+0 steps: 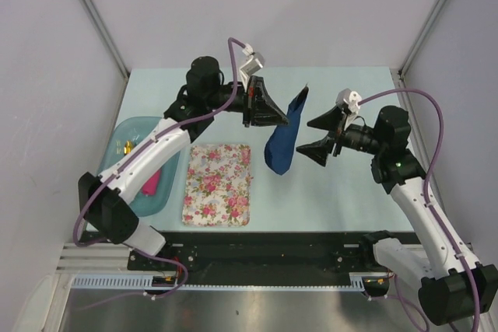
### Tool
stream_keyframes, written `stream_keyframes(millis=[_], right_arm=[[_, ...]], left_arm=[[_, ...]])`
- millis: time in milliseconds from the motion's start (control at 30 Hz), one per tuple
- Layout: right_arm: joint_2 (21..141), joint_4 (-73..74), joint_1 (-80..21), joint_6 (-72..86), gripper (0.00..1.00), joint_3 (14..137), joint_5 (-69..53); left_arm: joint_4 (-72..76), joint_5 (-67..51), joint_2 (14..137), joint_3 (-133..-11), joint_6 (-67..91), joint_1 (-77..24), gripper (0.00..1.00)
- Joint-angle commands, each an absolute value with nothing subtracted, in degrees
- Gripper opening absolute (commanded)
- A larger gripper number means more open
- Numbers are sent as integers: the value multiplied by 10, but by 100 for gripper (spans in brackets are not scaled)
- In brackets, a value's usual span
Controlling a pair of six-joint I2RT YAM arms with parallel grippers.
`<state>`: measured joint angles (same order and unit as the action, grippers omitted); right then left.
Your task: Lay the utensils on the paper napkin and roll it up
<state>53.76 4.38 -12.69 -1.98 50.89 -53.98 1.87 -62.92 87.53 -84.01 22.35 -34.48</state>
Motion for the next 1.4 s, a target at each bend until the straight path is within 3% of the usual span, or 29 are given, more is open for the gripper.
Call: stream_keyframes(millis=[0, 333, 633, 1100, 1200, 1300, 1333, 1367], right_arm=[[534, -66, -162, -5, 97, 527, -562], [543, -66, -235, 28, 83, 577, -604], [555, -31, -282, 2, 57, 606, -593], [561, 25, -349, -65, 46, 604, -540], [561, 26, -351, -68, 38, 604, -536], [560, 26, -352, -64, 23, 606, -528], [559, 28, -352, -60, 7, 606, -523], [559, 26, -352, -56, 0, 606, -512]], left_arm=[[43, -679, 811, -824, 194, -358, 0], [5, -684, 760, -779, 142, -375, 0], [17, -688, 736, -742, 134, -381, 0], [35, -692, 710, -717, 149, -378, 0], [50, -691, 709, -713, 168, -374, 0], [74, -689, 709, -704, 187, -369, 0], [75, -683, 708, -704, 187, -370, 0], [76, -679, 708, -704, 187, -368, 0]])
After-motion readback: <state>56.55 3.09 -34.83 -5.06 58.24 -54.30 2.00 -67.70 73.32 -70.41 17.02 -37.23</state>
